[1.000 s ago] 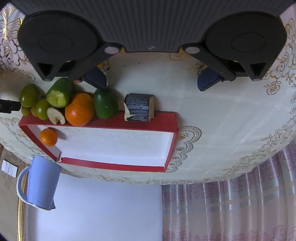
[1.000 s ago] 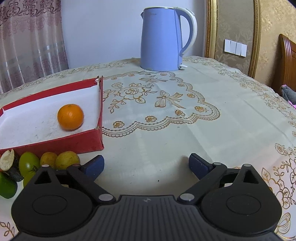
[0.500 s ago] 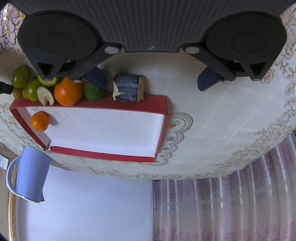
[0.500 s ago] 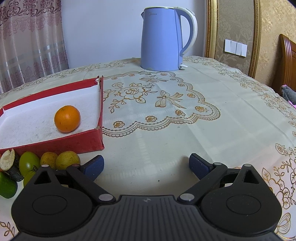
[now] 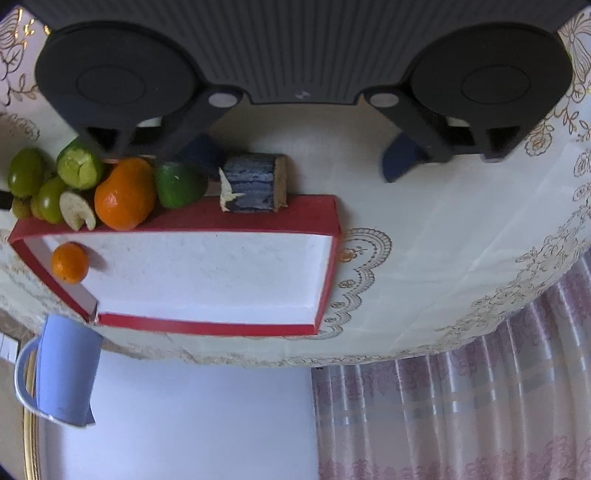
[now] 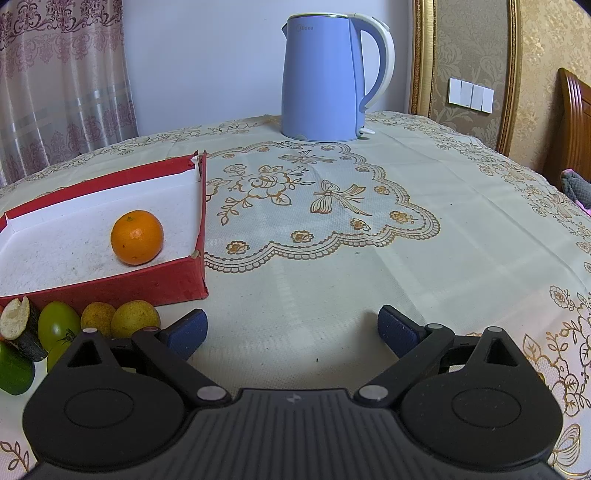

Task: Organize fruits
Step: 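Grasp the dark cut vegetable piece with the left gripper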

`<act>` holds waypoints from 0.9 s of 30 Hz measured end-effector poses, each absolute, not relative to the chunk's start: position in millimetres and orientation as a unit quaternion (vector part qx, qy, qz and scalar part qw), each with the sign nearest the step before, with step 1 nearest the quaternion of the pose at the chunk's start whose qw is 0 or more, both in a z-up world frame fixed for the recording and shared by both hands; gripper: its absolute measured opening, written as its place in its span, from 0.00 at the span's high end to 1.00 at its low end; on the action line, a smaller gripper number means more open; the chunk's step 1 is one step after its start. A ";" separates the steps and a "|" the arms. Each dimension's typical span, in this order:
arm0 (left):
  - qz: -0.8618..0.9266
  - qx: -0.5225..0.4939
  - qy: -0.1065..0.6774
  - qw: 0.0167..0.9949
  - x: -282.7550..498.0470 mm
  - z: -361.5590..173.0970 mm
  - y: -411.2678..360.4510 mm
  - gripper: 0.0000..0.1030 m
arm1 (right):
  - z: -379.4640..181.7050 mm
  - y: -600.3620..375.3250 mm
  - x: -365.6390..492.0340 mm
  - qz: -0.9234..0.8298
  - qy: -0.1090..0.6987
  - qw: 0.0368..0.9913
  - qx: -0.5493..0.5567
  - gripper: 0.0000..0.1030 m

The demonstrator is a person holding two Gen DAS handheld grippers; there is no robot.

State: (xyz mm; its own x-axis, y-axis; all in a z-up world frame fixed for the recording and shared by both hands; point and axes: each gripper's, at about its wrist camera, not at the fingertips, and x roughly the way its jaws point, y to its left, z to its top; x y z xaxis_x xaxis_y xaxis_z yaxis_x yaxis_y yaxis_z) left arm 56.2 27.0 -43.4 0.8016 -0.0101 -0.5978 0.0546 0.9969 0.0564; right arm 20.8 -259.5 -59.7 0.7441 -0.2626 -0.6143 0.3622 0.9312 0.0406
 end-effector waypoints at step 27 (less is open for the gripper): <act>-0.089 0.041 0.255 0.962 64.3 0.2 9.3 0.72 | -59.5 -259.5 21.0 -0.168 0.316 0.931 0.079 0.03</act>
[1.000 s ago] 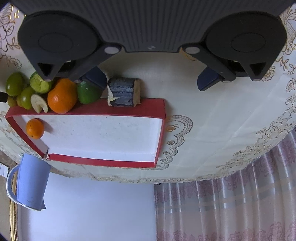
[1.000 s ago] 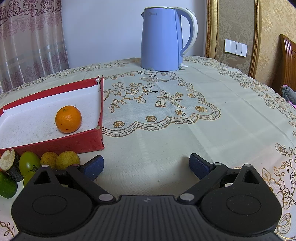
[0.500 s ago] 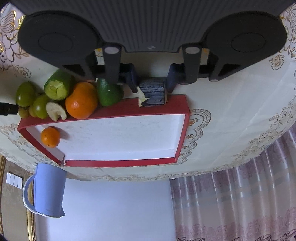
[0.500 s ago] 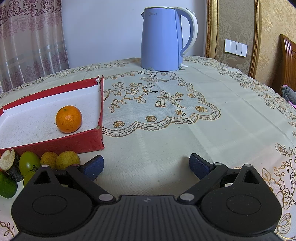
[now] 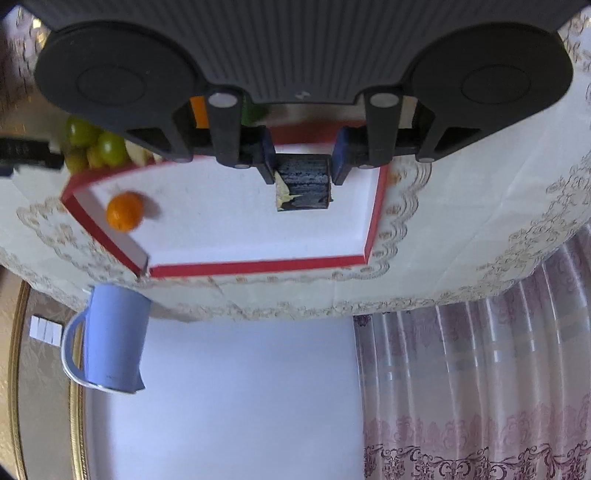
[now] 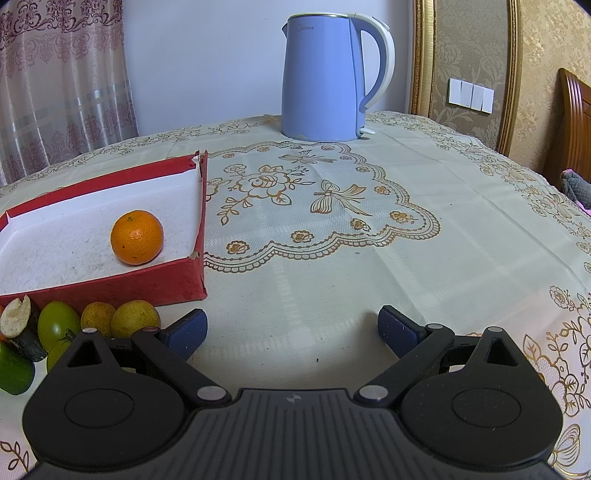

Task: Organize fruits
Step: 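Grasp the dark cut vegetable piece with the left gripper, then lower the dark piece into the tray and open the left gripper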

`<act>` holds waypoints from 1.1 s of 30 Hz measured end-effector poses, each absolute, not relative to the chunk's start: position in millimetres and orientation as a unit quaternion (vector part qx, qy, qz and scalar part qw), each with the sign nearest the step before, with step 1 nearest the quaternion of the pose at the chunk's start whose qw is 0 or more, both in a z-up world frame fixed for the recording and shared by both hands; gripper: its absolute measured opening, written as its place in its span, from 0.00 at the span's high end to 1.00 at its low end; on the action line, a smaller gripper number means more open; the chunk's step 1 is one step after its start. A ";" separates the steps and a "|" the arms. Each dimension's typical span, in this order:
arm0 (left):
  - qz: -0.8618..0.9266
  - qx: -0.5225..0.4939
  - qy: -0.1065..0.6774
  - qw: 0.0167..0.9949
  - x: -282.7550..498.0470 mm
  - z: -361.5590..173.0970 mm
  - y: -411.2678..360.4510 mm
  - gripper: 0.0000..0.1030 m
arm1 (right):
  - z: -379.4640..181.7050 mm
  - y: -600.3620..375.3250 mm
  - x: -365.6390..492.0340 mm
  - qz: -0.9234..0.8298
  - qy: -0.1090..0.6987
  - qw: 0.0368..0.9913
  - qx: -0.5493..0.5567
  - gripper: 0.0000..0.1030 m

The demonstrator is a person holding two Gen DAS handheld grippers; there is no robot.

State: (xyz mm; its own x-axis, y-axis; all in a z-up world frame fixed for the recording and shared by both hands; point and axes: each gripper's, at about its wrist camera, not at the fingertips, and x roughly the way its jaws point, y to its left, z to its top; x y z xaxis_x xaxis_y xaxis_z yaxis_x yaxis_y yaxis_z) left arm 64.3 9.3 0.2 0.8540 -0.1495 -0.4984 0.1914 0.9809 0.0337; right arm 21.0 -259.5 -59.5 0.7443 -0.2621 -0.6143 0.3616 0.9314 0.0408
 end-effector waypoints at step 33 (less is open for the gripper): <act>-0.054 0.029 0.233 0.971 96.5 -3.7 23.3 0.09 | -60.0 -260.0 22.3 -0.166 0.316 0.931 0.079 0.02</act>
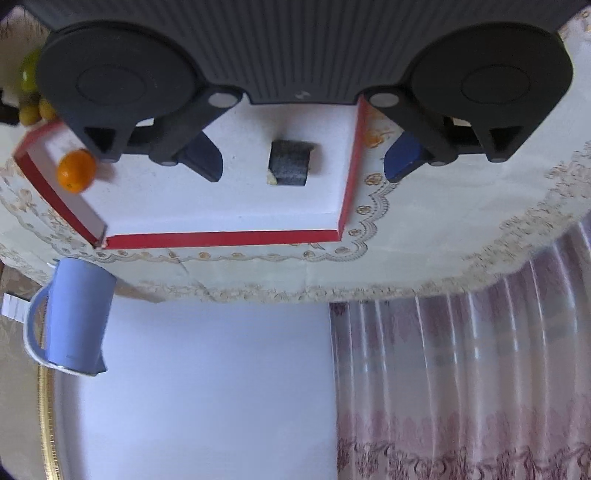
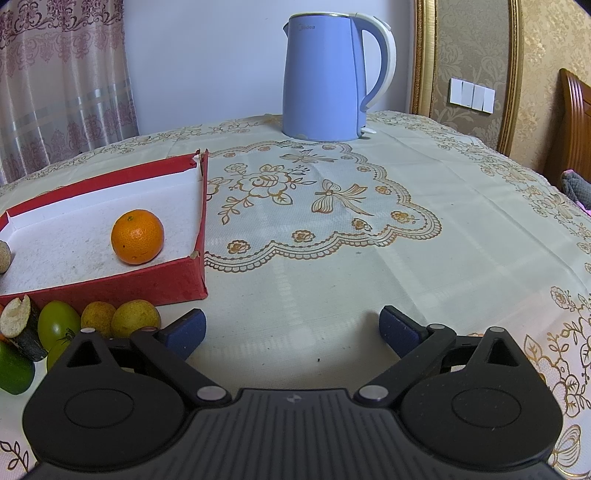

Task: Organize fruits
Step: 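Lower the dark piece into the tray and open the left gripper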

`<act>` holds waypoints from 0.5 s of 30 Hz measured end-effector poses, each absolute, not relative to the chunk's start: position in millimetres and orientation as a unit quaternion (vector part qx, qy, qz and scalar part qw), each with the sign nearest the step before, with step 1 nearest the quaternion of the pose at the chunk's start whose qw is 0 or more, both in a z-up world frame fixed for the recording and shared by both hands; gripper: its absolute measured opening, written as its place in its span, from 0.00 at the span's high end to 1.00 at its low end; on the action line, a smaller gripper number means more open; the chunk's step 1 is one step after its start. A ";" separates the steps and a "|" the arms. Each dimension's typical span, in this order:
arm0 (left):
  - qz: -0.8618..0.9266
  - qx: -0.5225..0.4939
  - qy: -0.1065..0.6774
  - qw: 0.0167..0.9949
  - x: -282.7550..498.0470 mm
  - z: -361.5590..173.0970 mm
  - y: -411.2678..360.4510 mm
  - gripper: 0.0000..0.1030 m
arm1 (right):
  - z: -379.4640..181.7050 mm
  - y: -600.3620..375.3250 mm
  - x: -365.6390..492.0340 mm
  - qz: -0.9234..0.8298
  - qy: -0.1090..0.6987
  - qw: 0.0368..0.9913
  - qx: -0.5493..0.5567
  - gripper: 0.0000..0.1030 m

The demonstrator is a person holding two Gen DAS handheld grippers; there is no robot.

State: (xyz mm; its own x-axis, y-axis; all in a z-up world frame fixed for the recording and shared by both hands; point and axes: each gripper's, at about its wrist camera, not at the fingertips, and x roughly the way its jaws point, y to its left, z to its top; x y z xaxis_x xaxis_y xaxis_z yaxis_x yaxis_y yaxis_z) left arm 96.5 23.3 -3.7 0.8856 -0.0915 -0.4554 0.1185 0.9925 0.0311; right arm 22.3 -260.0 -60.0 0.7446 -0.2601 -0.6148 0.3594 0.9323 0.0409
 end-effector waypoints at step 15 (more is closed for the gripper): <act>-0.063 0.026 0.283 0.957 25.9 -38.7 46.3 0.03 | -60.7 -259.8 24.1 -0.163 0.318 0.931 0.077 0.00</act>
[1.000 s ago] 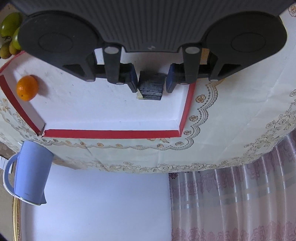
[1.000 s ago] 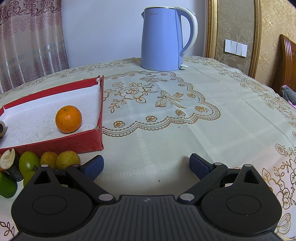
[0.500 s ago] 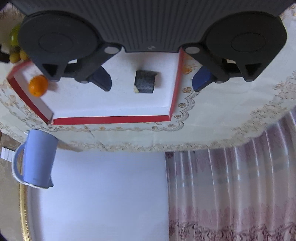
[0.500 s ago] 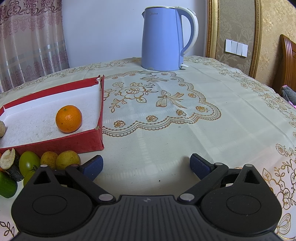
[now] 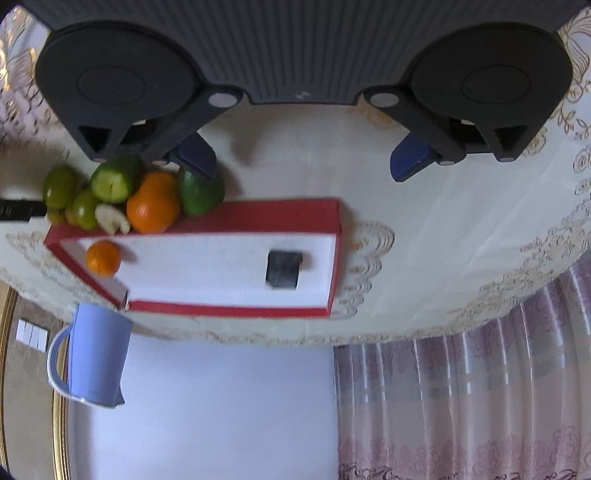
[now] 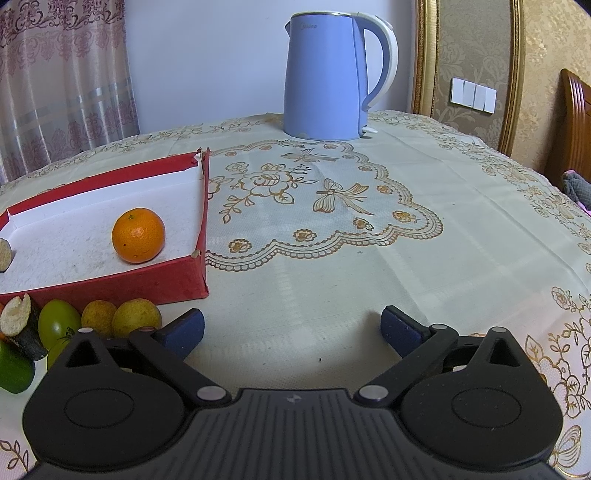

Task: Organize fruits
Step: 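Lower the dark piece into the tray and open the left gripper, then reach the right gripper to the green round fruit and close on it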

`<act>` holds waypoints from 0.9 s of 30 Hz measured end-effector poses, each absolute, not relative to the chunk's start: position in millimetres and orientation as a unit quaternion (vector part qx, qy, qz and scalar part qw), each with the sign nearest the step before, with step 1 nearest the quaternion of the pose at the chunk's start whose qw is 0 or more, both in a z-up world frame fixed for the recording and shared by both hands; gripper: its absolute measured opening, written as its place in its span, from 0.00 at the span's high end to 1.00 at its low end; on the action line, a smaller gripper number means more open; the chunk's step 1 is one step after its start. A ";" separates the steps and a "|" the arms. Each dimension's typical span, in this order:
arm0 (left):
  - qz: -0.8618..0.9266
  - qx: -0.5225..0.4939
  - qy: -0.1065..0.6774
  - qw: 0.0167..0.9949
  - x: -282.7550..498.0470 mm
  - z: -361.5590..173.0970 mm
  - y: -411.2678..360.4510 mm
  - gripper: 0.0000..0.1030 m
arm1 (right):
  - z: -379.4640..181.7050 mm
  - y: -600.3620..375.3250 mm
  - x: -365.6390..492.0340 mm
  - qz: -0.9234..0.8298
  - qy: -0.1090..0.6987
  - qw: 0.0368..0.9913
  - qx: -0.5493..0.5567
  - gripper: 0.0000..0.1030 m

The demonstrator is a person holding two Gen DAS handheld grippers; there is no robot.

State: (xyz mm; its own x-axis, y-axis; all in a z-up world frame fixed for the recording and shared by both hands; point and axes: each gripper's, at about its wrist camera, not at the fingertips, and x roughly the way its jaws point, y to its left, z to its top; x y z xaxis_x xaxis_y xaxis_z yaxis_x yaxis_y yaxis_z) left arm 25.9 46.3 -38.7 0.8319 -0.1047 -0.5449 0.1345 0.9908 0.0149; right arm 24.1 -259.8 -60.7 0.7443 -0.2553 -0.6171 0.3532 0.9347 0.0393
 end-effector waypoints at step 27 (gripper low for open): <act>-0.050 0.023 0.317 0.947 42.4 -50.1 50.8 0.00 | -43.7 -220.7 -33.1 -0.043 0.254 0.964 0.068 0.01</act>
State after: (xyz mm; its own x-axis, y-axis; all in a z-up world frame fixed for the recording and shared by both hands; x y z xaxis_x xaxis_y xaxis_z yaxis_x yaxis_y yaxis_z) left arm 42.4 50.8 -50.1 0.7935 -0.0811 -0.6031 0.1097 0.9939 0.0106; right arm -33.1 -220.7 -43.7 0.8670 -0.0479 -0.4960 0.1169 0.9871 0.1091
